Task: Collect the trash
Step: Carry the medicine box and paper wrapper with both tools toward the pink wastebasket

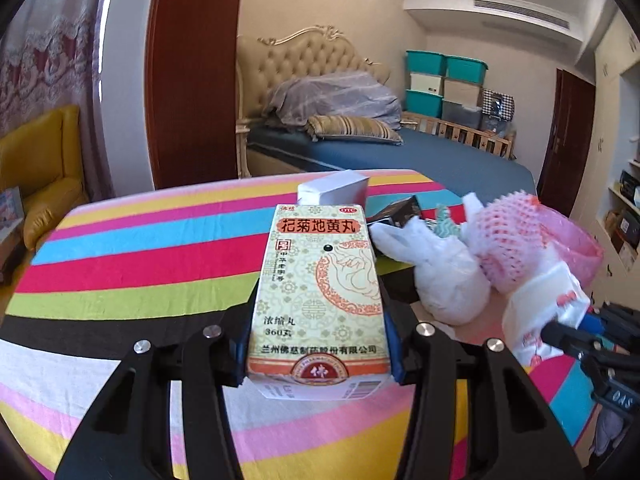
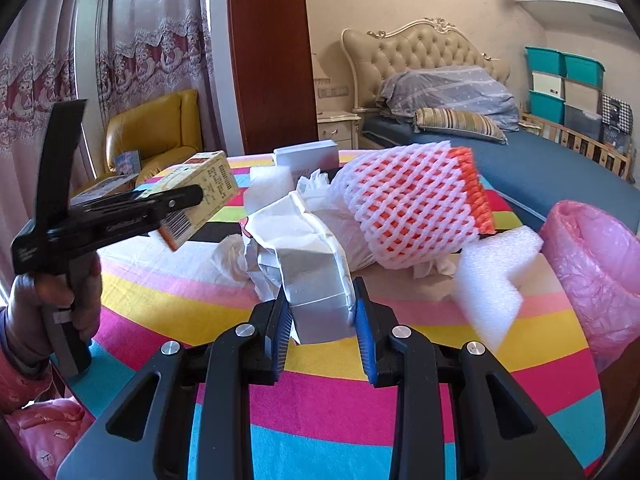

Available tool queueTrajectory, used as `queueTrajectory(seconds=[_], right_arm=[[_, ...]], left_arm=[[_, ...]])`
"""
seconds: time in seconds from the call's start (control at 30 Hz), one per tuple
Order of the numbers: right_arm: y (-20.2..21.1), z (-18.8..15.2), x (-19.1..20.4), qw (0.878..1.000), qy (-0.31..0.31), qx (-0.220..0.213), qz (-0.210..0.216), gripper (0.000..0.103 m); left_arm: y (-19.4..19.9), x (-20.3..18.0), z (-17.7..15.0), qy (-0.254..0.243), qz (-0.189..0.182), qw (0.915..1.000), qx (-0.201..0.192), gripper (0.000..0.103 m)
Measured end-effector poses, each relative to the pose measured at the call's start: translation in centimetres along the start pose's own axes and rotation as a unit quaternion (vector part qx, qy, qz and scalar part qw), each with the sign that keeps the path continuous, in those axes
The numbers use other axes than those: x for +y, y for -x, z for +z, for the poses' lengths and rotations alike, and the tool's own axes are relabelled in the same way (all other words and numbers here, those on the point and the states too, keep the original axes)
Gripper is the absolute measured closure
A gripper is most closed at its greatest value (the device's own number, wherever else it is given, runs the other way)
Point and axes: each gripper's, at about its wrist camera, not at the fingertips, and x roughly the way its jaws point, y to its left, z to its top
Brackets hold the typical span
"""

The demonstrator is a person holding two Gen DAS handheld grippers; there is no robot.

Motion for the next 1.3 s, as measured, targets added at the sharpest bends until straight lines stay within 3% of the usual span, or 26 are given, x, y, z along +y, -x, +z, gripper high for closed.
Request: queueTrajectory(seconds=[0.27,0.67,1.3], right_arm=[[1.9,-0.5,-1.5,1.0,-0.016,-0.014,-0.019,0.073],[4.7,-1.2,-5.5,0.996,-0.046,-0.034,-0.065,0.073],[9.8,-2.4,-14.4,0.98,-0.105,-0.07,-0.155,0.073]], left_arm=[[1.7,-4.0,-0.2,-0.042,-0.025,0.9987,-0.014,0.054],[1.3,-8.3,-0.4,-0.084,-0.071,0.9939,-0.014,0.054],[-0.2,-17.7,0.8,-0.137,-0.161,0.9772,-0.014,0.054]])
